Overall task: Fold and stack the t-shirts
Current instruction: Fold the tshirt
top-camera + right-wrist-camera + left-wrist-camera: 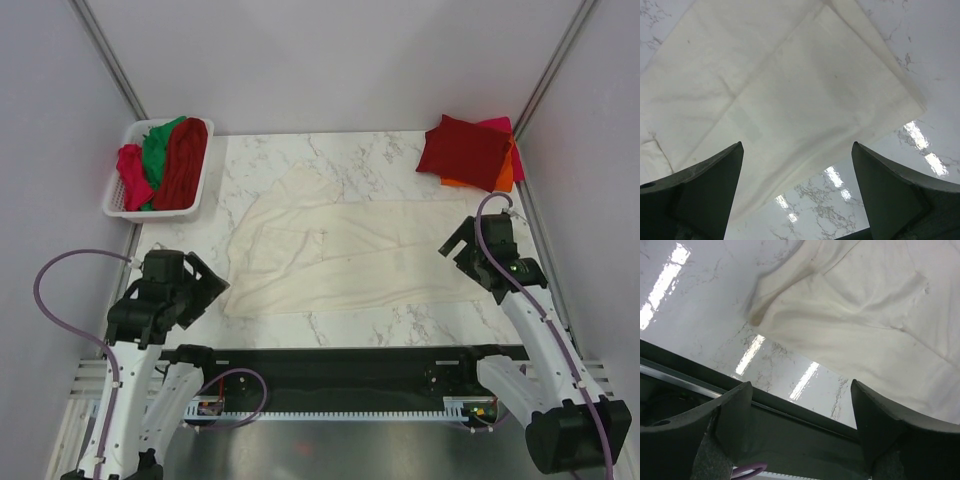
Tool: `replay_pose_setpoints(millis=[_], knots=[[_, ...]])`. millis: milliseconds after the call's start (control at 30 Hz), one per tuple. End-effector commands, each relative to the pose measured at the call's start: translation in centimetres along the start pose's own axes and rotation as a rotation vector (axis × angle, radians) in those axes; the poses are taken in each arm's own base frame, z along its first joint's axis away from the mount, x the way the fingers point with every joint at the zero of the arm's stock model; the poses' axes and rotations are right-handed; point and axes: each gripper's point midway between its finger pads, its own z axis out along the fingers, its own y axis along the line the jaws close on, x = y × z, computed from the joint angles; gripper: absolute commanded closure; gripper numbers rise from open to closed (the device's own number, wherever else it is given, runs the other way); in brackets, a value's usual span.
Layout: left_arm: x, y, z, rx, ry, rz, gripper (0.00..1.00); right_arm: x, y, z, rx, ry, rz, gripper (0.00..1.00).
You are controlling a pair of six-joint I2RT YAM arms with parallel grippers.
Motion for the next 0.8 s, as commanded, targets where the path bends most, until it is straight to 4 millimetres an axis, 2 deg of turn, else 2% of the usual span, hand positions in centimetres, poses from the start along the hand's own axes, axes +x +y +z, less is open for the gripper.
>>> replay_pose_setpoints(millis=[0,67,100,133,167,200,267,300,367,400,433,467,500,533,567,600,633,667,700,733,767], knots=[[-2.1,0.5,-1.6,-0.048,-0.067,0.113,0.14,-2.6,1.7,-0.6,-0.040,-0.071,-0.012,0.02],[-2.9,-1.7,-0.9,0.017,-0.060,0.176,0.17,-2.4,2.9,-0.2,-0.091,-0.048,-0.040,0.02],[-3.6,-4.0,-0.3,0.101,-0.070,0.181,0.18,-2.7,3.7,0.1,-0.125,-0.054,-0.047,0.02],[-3.9,-5.1,0.6,0.124,-0.059,0.190,0.18,-2.4,4.1,0.7,-0.138,-0.037,-0.061,0.02],[-4.0,-6.5,1.2,0.168,-0.038,0.203,0.21,-2.1,4.8,1.0,-0.170,-0.017,-0.073,0.02],[-4.9,-9.2,3.0,0.227,-0.025,0.213,0.22,-1.3,6.1,1.7,-0.233,0.029,-0.085,0.02],[-6.0,-12.1,4.3,0.287,-0.017,0.237,0.23,-0.2,7.2,2.1,-0.288,0.085,-0.121,0.02],[-7.2,-15.5,5.8,0.339,-0.022,0.276,0.23,0.7,8.1,2.4,-0.324,0.131,-0.140,0.02],[-8.7,-18.5,7.8,0.369,-0.050,0.374,0.20,1.2,8.6,2.5,-0.348,0.157,-0.196,0.02],[-10.1,-21.3,9.9,0.383,-0.049,0.411,0.20,1.8,8.9,2.5,-0.363,0.182,-0.214,0.02],[-10.8,-22.2,11.7,0.368,-0.041,0.465,0.20,2.1,8.9,2.5,-0.369,0.191,-0.223,0.02],[-13.5,-25.3,11.4,0.402,-0.099,0.481,0.20,2.3,8.9,2.5,-0.381,0.200,-0.240,0.02],[-13.0,-25.5,16.0,0.361,-0.036,0.529,0.20,2.5,9.1,2.1,-0.394,0.209,-0.243,0.02],[-13.7,-26.7,17.1,0.369,-0.040,0.549,0.20,2.7,9.1,1.9,-0.402,0.215,-0.248,0.02],[-16.2,-29.6,16.5,0.408,-0.108,0.557,0.20,3.0,9.1,1.6,-0.411,0.227,-0.255,0.02],[-16.9,-30.5,18.1,0.403,-0.115,0.568,0.19,3.1,9.2,1.1,-0.426,0.228,-0.261,0.02],[-16.0,-30.4,22.1,0.383,-0.055,0.586,0.18,3.3,9.3,0.7,-0.439,0.241,-0.267,0.02],[-18.1,-33.0,22.1,0.436,-0.097,0.584,0.17,3.6,9.1,0.3,-0.439,0.252,-0.276,0.02],[-18.5,-33.8,23.1,0.455,-0.090,0.583,0.16,3.5,9.2,-0.4,-0.455,0.247,-0.285,0.02],[-17.5,-33.0,27.4,0.431,-0.029,0.579,0.15,3.4,9.0,-0.8,-0.457,0.242,-0.290,0.02],[-19.1,-34.6,27.0,0.458,-0.072,0.576,0.14,3.5,8.7,-1.2,-0.453,0.245,-0.294,0.02]])
